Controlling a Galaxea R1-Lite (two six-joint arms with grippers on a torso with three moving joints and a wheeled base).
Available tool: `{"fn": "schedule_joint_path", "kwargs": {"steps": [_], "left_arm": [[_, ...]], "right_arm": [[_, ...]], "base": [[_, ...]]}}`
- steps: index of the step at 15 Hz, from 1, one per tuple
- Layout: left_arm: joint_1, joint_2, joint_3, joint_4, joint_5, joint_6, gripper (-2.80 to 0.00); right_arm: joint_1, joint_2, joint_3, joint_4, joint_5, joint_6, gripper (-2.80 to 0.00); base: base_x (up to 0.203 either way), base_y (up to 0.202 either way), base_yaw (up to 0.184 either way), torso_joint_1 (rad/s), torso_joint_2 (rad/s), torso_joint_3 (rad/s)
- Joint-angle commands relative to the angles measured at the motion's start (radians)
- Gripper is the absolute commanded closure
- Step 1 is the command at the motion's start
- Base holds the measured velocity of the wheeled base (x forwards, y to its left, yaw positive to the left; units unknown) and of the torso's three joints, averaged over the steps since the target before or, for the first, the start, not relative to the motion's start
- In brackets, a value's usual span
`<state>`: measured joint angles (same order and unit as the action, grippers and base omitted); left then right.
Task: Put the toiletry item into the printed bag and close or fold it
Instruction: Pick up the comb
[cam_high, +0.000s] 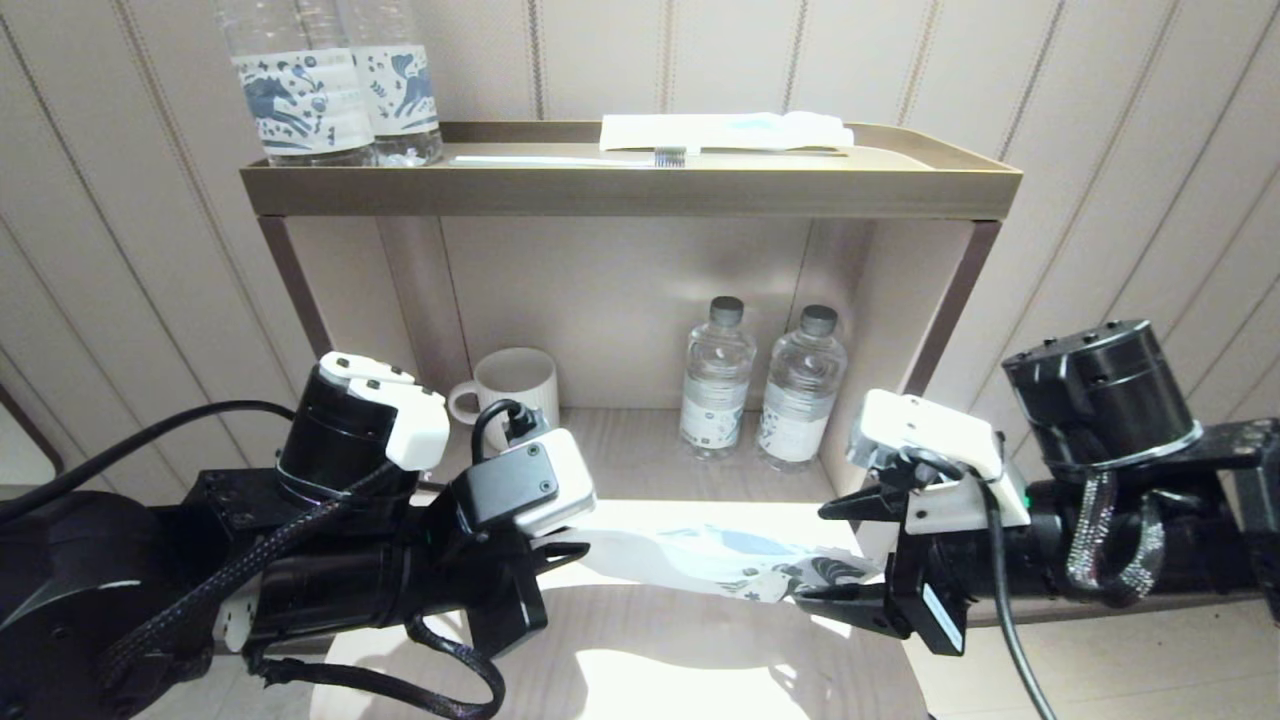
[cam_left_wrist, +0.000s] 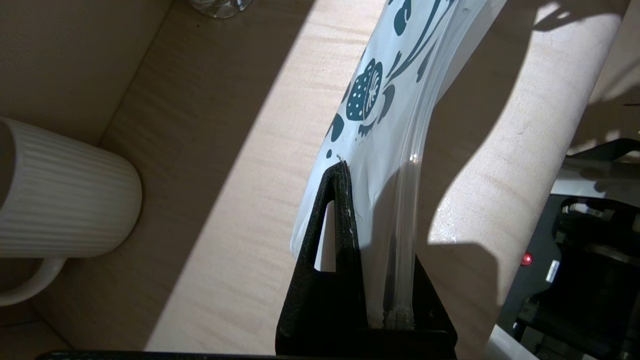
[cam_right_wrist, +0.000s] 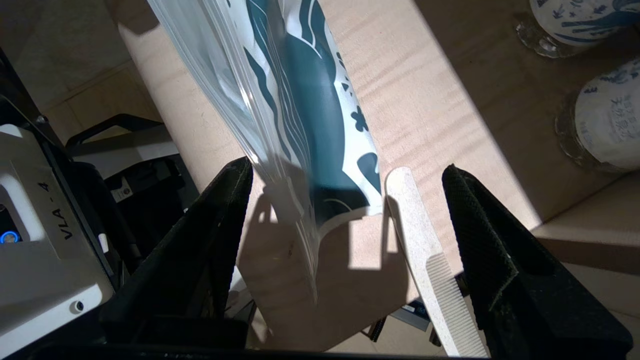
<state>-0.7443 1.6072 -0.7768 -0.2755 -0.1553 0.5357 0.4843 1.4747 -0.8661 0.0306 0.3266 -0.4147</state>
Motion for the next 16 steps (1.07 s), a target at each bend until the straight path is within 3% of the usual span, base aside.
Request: {"fn": "schedule_joint_path", "kwargs": {"steps": [1, 4, 7, 11, 14, 16], "left_arm": [[0.0, 0.002, -0.002, -0.002, -0.001, 0.001, 0.0], [0.006, 0.008, -0.01, -0.002, 0.0, -0.005, 0.0], [0.008, 0.011, -0.013, -0.002, -0.001, -0.024, 0.0], [0.007, 0.012, -0.007, -0.058, 0.003, -0.083, 0.0], [0.006, 0.015, 0.002, -0.101, 0.003, -0.1, 0.0], [0.007, 0.027, 0.0, -0.103, 0.002, -0.108, 0.0]], "right_arm": [[-0.005, -0.065, 0.007, 0.017, 0.002, -0.003, -2.8], [-0.009, -0.173, 0.011, 0.105, -0.005, -0.001, -2.8], [-0.029, -0.313, 0.084, 0.193, -0.078, 0.051, -2.8], [-0.154, -0.412, 0.164, 0.208, -0.123, 0.401, -2.8], [-0.298, -0.425, 0.198, 0.222, -0.132, 0.595, -2.8], [-0.328, -0.424, 0.27, 0.235, -0.133, 0.762, -2.8]], "base": [[0.0, 0.0, 0.0, 0.0, 0.0, 0.0], [0.0, 0.0, 0.0, 0.0, 0.0, 0.0], [0.0, 0.0, 0.0, 0.0, 0.0, 0.0], [0.0, 0.0, 0.0, 0.0, 0.0, 0.0], [0.0, 0.0, 0.0, 0.0, 0.0, 0.0], [0.0, 0.0, 0.0, 0.0, 0.0, 0.0]]}}
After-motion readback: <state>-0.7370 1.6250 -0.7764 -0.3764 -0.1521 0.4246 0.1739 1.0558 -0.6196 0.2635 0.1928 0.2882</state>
